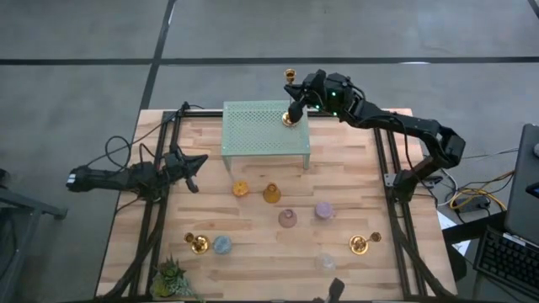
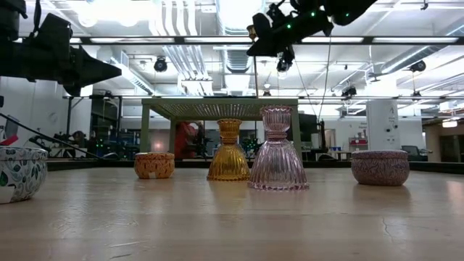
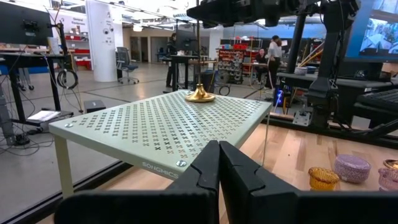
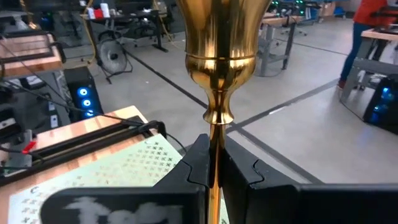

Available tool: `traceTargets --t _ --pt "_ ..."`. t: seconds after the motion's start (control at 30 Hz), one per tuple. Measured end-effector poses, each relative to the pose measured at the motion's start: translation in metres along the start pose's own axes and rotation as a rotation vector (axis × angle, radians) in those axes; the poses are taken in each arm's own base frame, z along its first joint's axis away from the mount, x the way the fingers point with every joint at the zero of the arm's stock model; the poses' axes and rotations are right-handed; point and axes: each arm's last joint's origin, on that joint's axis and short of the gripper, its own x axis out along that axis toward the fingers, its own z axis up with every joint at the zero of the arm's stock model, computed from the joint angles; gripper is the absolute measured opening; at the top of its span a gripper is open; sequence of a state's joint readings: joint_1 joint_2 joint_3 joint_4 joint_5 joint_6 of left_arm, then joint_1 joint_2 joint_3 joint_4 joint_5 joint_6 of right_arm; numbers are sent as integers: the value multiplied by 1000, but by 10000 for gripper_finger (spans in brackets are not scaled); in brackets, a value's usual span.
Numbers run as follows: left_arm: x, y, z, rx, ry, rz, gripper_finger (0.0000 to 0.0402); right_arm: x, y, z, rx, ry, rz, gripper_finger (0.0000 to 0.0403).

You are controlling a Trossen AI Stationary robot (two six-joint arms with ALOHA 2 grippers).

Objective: Pick & Place candle stick holders
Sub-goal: Put the top right gold candle holder on the shelf

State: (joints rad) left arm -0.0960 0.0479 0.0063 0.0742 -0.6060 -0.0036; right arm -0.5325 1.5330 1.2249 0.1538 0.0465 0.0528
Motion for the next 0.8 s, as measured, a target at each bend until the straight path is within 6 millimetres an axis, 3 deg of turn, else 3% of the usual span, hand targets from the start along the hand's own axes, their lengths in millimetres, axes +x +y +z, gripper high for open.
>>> traceTargets --t 0.53,0.8 --pt "0 0 0 0 0 0 10 7 -9 0 -11 -6 -3 13" --pt "0 0 0 0 0 0 10 7 -24 1 7 -11 -33 13"
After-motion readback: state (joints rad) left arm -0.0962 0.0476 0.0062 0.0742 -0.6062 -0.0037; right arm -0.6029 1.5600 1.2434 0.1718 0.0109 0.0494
